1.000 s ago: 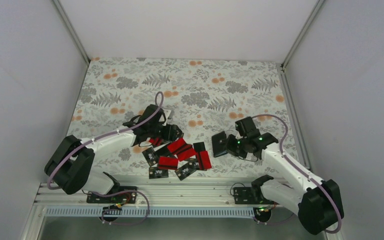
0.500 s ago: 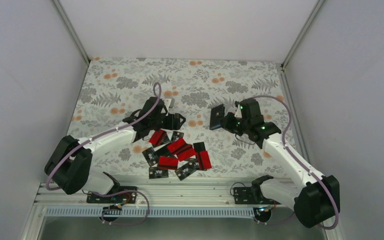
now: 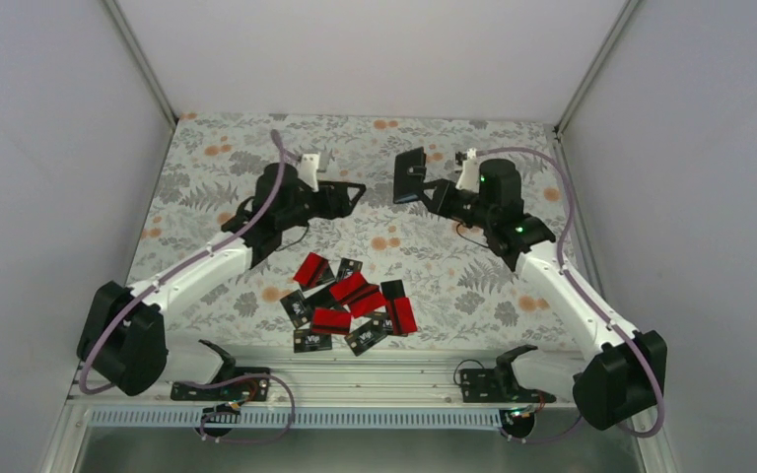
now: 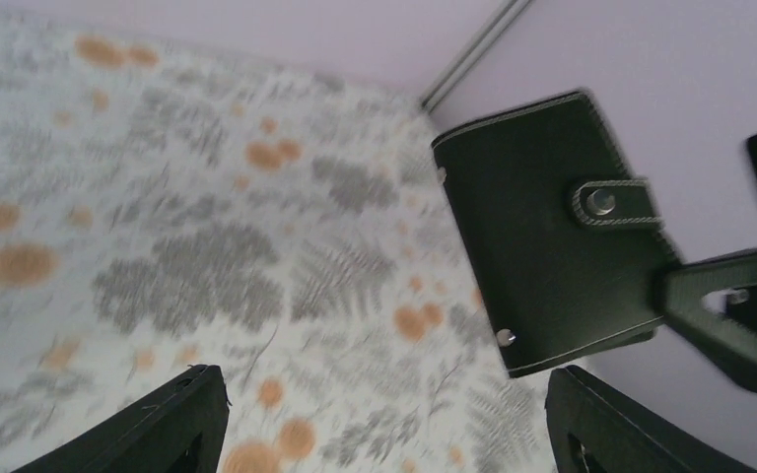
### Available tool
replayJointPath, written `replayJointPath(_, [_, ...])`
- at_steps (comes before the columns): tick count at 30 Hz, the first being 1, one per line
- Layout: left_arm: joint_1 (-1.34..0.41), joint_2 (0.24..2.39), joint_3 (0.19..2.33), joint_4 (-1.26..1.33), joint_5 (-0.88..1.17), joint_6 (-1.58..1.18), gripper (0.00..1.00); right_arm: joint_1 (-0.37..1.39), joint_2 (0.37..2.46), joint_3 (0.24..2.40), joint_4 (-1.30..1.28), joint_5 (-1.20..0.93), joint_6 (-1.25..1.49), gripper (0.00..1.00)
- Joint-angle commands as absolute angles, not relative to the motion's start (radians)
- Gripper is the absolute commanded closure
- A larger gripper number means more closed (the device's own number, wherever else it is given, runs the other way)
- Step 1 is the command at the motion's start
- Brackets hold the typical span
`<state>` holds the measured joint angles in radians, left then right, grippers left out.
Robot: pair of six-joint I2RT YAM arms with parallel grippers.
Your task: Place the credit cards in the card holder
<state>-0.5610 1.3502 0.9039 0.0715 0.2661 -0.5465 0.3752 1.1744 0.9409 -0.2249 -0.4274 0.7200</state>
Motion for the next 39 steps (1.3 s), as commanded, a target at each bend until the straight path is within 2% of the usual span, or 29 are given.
replayJointPath(1, [-0.48,1.292,0.876,0.317,0.47,-0.638,0.19,0.37,1.18,1.039,-0.101,-0.506,0.665,0.96])
replayJointPath(5, [-0.426,1.29,0.866,0.452,0.61,-0.694,0.2,0.37,1.196,1.095,-0.046,-0.606,0.646,0.96])
replayJointPath(14, [-0.407,1.301,0.887,0.66,0.773,-0.756,0.22,0.37,1.235,1.127,0.067,-0.804,0.663,0.96])
replayJointPath(28, [-0.406,1.41,0.919,0.833,0.803,-0.879,0.35,0.375,1.269,1.122,0.149,-0.96,0.681,0.96])
replayJointPath(30, [-0.406,1.428,0.919,0.874,0.81,-0.903,0.38,0.377,1.269,1.118,0.154,-0.972,0.678,0.96])
replayJointPath(33, [-0.406,1.462,0.921,0.969,0.837,-0.968,0.5,0.381,1.275,1.116,0.152,-0.987,0.667,0.96])
replayJointPath(39, [-0.405,1.51,0.94,1.056,0.874,-1.045,0.85,0.38,1.278,1.12,0.105,-0.976,0.628,0.96])
